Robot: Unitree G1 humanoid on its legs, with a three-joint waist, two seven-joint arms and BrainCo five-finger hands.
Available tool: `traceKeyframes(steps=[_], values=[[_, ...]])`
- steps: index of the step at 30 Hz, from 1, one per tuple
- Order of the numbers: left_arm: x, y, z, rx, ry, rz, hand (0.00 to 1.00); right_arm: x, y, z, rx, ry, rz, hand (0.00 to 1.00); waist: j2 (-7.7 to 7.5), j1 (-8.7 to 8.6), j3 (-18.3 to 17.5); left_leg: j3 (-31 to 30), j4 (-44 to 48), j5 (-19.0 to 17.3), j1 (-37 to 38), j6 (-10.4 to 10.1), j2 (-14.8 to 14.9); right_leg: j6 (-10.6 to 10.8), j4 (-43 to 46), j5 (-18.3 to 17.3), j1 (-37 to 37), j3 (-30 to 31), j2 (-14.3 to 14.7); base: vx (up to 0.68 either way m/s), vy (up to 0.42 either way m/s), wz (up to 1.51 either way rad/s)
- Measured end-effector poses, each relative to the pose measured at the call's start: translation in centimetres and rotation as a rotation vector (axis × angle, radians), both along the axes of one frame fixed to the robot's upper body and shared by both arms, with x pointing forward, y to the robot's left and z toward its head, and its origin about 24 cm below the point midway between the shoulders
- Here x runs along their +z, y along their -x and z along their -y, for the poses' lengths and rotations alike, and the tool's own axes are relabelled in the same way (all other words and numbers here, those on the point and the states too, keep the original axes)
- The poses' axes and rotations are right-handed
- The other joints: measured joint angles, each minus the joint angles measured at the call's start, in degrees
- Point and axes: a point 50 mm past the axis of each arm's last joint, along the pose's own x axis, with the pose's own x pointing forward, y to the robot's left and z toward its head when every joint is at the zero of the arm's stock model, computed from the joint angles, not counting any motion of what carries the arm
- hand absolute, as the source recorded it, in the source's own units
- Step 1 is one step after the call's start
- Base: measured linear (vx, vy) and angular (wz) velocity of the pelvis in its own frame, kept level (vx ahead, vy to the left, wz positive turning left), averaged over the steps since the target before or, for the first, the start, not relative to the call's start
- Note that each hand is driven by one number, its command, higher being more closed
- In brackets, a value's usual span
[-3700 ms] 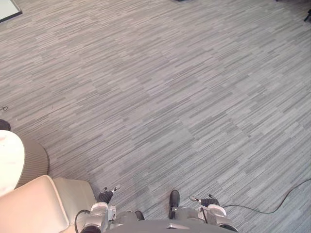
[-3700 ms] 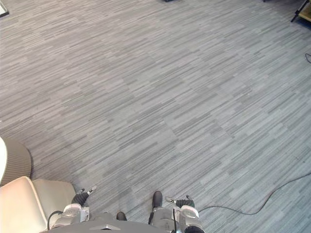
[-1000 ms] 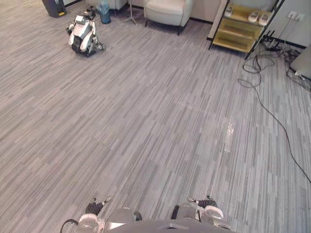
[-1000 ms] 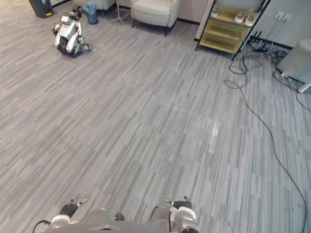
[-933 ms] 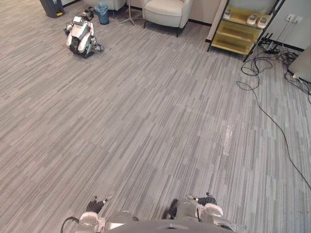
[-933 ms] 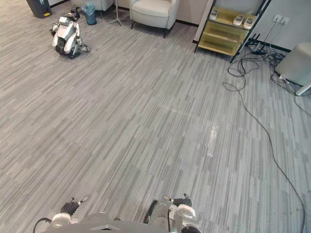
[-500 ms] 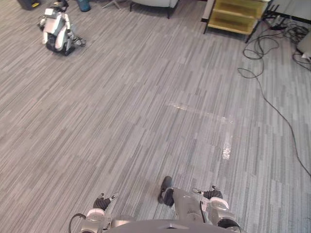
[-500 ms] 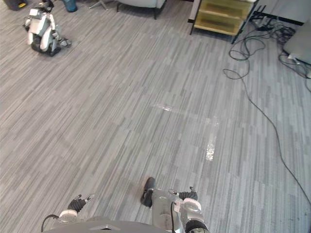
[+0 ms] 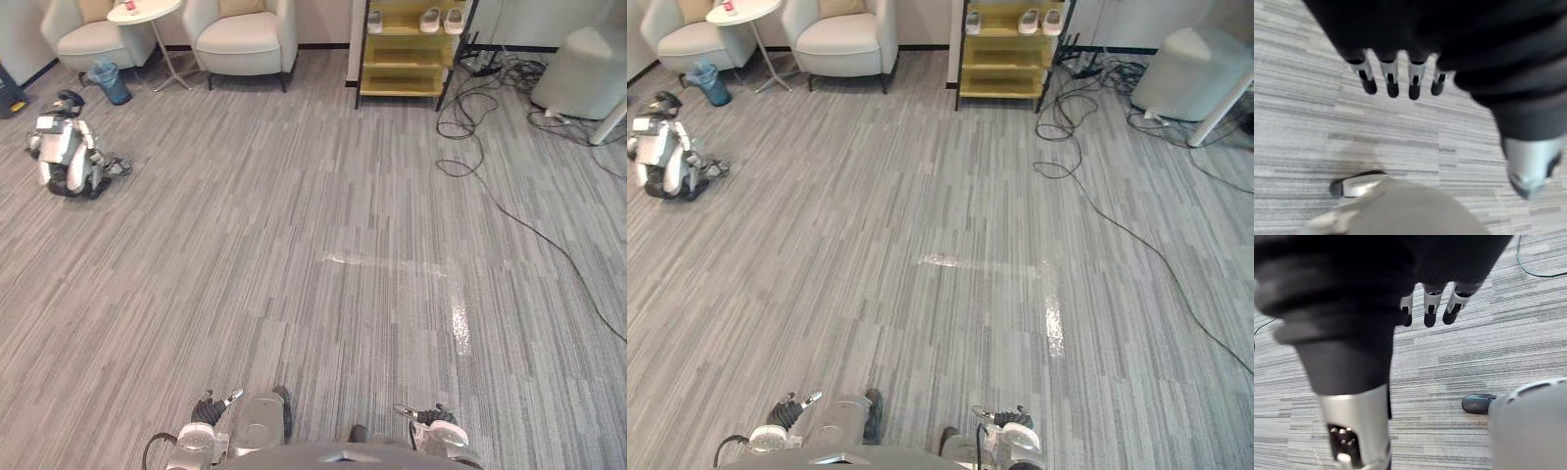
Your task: Pick up cushions and gather them together orderly.
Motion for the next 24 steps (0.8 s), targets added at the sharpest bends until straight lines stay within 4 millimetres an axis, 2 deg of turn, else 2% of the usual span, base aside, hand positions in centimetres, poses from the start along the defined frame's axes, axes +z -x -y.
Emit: traceKeyframes(steps=[2, 4, 6, 7, 8, 9, 10, 12, 14, 16, 17, 18, 19, 20, 21, 23, 24], values=[[0.0, 0.2, -0.6, 0.001, -0.013, -0.01, 0.0, -0.2, 0.3, -0.7, -0.001, -0.02, -0.009, 0.0, -1.88, 0.63, -0.65, 1.68, 1.36, -2.88, 0.79, 1.97, -1.55, 1.39, 2.55, -1.75, -0.24, 0.41, -2.09, 0.22, 0.217, -0.2], [-0.1, 0.6, -0.5, 0.002, -0.011, -0.022, 0.0, -0.2, 0.3, -0.6, 0.005, -0.015, -0.011, 0.0, -1.88, 0.82, -0.62, 3.41, 1.65, -5.51, 2.92, 2.82, -2.43, 1.91, 8.64, -3.74, -1.85, 1.71, -3.72, 0.16, 0.2, -0.43], [-0.3, 1.2, -0.3, 0.005, -0.005, -0.041, 0.0, 0.0, 0.0, -0.4, 0.01, -0.006, 0.002, 0.0, -1.22, 0.89, -0.88, 5.81, 0.79, -6.54, 5.23, 4.25, -2.97, 2.82, 23.05, -4.87, -8.09, 1.89, -6.07, 0.15, 0.234, -0.54], [-0.4, 1.4, -0.4, 0.002, -0.007, -0.049, 0.0, 0.2, -0.5, -0.4, 0.013, -0.002, 0.024, 0.0, -1.15, 0.59, -0.85, 6.45, 0.61, -6.69, 6.46, 5.32, -3.52, 2.94, 31.44, -5.11, -12.06, 1.06, -7.89, 0.18, 0.203, -0.15], [-0.5, 1.6, -0.5, -0.016, -0.016, -0.062, 0.0, 0.3, -0.7, -0.4, 0.016, -0.003, 0.033, 0.0, -1.2, -0.35, -0.84, 6.6, -0.09, -7.0, 8.19, 5.77, -4.21, 2.41, 35.85, -6.84, -13.73, -2.39, -10.27, 0.17, 0.132, 0.07], [-0.5, 1.6, -0.6, -0.024, -0.018, -0.066, 0.0, 0.2, -0.7, -0.5, 0.02, -0.006, 0.03, 0.0, -1.24, -0.46, -0.92, 6.61, -0.86, -7.0, 9.15, 5.78, -4.36, 2.09, 35.88, -7.64, -13.87, -4.22, -10.99, 0.24, 0.084, 0.16], [-0.5, 1.6, -0.5, -0.024, -0.018, -0.064, 0.0, 0.1, -0.6, -0.6, 0.027, -0.01, 0.024, 0.0, -1.34, 0.02, -0.99, 6.6, -2.58, -6.99, 11.23, 5.76, -4.22, 1.76, 33.64, -8.85, -14.05, -7.67, -10.97, 0.16, 0.038, 0.03], [-0.5, 1.6, -0.5, -0.023, -0.018, -0.064, 0.0, 0.2, -0.8, -0.6, 0.032, -0.011, 0.026, 0.0, -1.31, 0.11, -0.97, 6.64, -4.81, -6.94, 12.83, 5.58, -3.52, 1.77, 27.45, -8.9, -15.72, -10.01, -9.72, 0.18, 0.016, -0.06], [-0.5, 1.6, -0.5, -0.022, -0.017, -0.063, 0.0, 0.2, -1.3, -0.6, 0.043, -0.017, 0.032, 0.0, -1.13, -0.09, -0.87, 6.72, -5.61, -7.21, 12.97, 4.65, -2.23, 1.36, 22.12, -7.55, -18.2, -9.6, -7.82, 0.19, -0.056, -0.14], [-0.5, 1.5, -0.5, -0.02, -0.018, -0.061, 0.0, 0.3, -1.8, -0.7, 0.053, -0.022, 0.039, 0.0, -1.02, -0.05, -0.63, 6.77, -6.7, -7.34, 13.81, 3.33, -0.5, 1.02, 15.6, -3.03, -20.66, -9.21, -5.67, 0.21, -0.122, -0.13], [-0.5, 1.5, -0.6, -0.008, -0.017, -0.06, 0.0, 0.4, -2.0, -0.8, 0.056, -0.023, 0.046, 0.0, -1.17, -0.08, -0.18, 6.74, -7.67, -7.7, 15.21, 2.31, 0.3, 1.07, 11.06, 0.94, -21.64, -8.04, -4.73, 0.28, -0.192, 0.01], [-0.4, 1.6, -0.8, 0.014, -0.018, -0.058, 0.0, 0.4, -2.2, -0.9, 0.058, -0.025, 0.051, 0.0, -1.77, -0.21, 0.24, 6.37, -8.14, -8.41, 16.62, 1.15, 0.46, 1.54, 7.87, 4.55, -22.25, -6.62, -4.96, 0.28, -0.221, 0.12], [-0.4, 1.6, -1.0, 0.024, -0.019, -0.058, 0.0, 0.5, -2.3, -0.9, 0.058, -0.026, 0.053, 0.0, -2.14, -0.41, 0.47, 5.84, -8.21, -9.11, 17.21, 0.52, 0.46, 1.68, 6.94, 5.66, -22.33, -5.83, -5.43, 0.27, -0.288, 0.39], [-0.4, 1.6, -1.1, 0.031, -0.022, -0.056, 0.0, 0.5, -2.4, -0.8, 0.058, -0.026, 0.056, 0.0, -2.62, -0.86, 0.84, 3.98, -7.54, -11.74, 18.24, -0.38, 0.51, 0.98, 8.69, 7.98, -22.49, -5.19, -6.49, 0.29, -0.351, 0.47], [-0.4, 1.5, -1.0, 0.033, -0.018, -0.053, 0.0, 0.6, -2.5, -0.7, 0.06, -0.021, 0.061, 0.0, -2.18, -1.3, 0.77, 2.53, -7.19, -12.91, 18.73, -0.55, 1.08, -0.39, 11.46, 9.31, -23.13, -5.36, -6.25, 0.3, -0.366, 0.6], [-0.7, 1.9, 0.1, 0.037, 0.012, -0.067, 0.0, 1.0, -2.8, 0.6, 0.063, 0.013, 0.071, 0.0, 1.1, -1.63, -1.03, -0.55, -7.19, -14.46, 18.92, -1.39, 5.14, -2.73, 18.67, 1.92, -24.88, -8.55, -3.89, 0.38, -0.324, 0.47], [-0.7, 1.9, 0.5, 0.034, 0.021, -0.067, 0.0, 1.1, -2.8, 0.9, 0.063, 0.021, 0.069, 0.0, 2.1, -1.32, -1.36, -2.06, -5.69, -13.77, 18.5, -1.84, 5.98, -3.44, 19.39, 0.63, -24.9, -9.3, -3.01, 0.52, -0.354, 0.27]])
